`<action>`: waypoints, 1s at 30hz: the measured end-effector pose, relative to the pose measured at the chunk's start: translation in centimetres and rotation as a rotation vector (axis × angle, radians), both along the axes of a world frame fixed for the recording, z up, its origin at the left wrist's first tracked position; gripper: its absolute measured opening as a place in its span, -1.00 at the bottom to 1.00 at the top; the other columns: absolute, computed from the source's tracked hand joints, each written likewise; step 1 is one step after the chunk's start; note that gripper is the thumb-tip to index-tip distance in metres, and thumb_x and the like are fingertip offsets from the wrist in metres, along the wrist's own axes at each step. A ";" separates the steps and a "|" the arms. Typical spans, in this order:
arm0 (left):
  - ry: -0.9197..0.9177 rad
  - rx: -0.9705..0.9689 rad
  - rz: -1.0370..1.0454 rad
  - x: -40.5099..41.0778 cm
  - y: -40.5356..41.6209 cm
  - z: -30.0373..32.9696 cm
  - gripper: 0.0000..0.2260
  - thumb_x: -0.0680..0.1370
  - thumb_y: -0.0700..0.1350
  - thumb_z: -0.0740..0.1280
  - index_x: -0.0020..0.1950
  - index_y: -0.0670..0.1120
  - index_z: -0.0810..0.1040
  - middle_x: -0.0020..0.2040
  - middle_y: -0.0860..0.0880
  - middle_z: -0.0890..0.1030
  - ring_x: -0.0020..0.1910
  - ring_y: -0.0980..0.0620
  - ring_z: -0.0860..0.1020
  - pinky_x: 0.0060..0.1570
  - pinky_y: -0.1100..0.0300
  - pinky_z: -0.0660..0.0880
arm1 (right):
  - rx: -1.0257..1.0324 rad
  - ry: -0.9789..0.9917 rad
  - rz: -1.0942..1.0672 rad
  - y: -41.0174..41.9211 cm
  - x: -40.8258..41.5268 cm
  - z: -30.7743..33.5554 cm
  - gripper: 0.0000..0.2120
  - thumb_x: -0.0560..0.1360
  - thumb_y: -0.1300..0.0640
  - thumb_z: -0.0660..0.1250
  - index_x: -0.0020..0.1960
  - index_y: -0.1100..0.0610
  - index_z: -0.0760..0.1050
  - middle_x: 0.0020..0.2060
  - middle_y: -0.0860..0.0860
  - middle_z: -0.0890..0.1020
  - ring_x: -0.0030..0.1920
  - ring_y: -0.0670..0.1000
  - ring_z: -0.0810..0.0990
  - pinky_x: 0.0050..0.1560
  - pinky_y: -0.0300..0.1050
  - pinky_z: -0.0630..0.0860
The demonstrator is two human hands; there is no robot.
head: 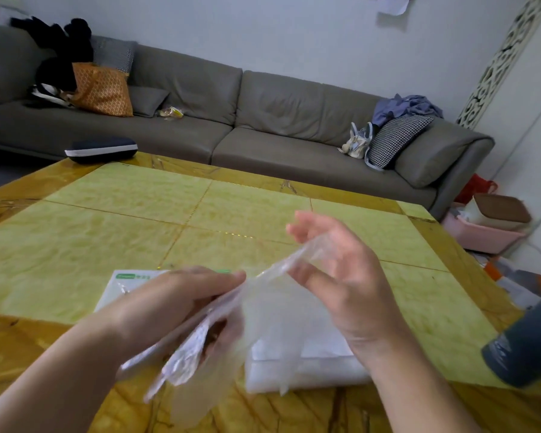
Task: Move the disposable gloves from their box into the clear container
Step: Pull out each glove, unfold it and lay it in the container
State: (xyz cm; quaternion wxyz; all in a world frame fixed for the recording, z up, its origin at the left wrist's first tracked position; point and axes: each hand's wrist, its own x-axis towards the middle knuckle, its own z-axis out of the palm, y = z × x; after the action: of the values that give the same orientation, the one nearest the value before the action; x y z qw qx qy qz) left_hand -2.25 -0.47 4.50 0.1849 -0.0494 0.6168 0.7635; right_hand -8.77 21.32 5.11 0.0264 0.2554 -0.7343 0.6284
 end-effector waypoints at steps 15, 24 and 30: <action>0.147 -0.347 0.345 -0.2 -0.5 0.2 -0.76 0.55 -0.01 0.41 -0.07 -0.16 0.75 -0.02 -0.20 0.75 -0.01 -0.18 0.73 0.11 -0.11 0.65 | 0.044 -0.263 -0.359 1.5 -0.3 -0.7 -0.76 0.60 0.17 0.41 -0.16 0.32 0.55 -0.46 0.11 0.55 -0.54 -0.02 0.44 -0.53 -0.14 0.35; 0.278 -0.618 0.383 -0.3 1.1 -0.5 -0.96 0.56 -0.14 0.49 -0.05 -0.09 0.72 -0.19 -0.04 0.76 -0.14 -0.01 0.74 -0.01 0.12 0.65 | 0.075 -0.301 -0.310 1.8 -0.5 -1.0 -0.81 0.57 0.21 0.41 -0.16 0.31 0.58 -0.47 0.07 0.49 -0.45 0.02 0.42 -0.52 -0.15 0.26; 0.352 -0.373 0.737 -0.9 1.3 -0.9 -0.90 0.63 -0.11 0.38 0.07 -0.10 0.67 -0.18 -0.04 0.72 -0.18 0.03 0.71 -0.17 0.22 0.61 | 0.001 -0.351 -0.396 3.4 -1.2 -1.1 -0.85 0.61 0.22 0.40 -0.04 0.33 0.57 -0.46 0.09 0.54 -0.51 0.01 0.39 -0.56 -0.20 0.29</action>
State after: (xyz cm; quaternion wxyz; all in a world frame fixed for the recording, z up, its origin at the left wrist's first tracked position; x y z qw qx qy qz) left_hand -3.19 0.80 3.55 -0.2192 -0.1677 0.7072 0.6509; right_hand -10.01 24.72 3.98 0.0207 -0.0062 -0.7635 0.6455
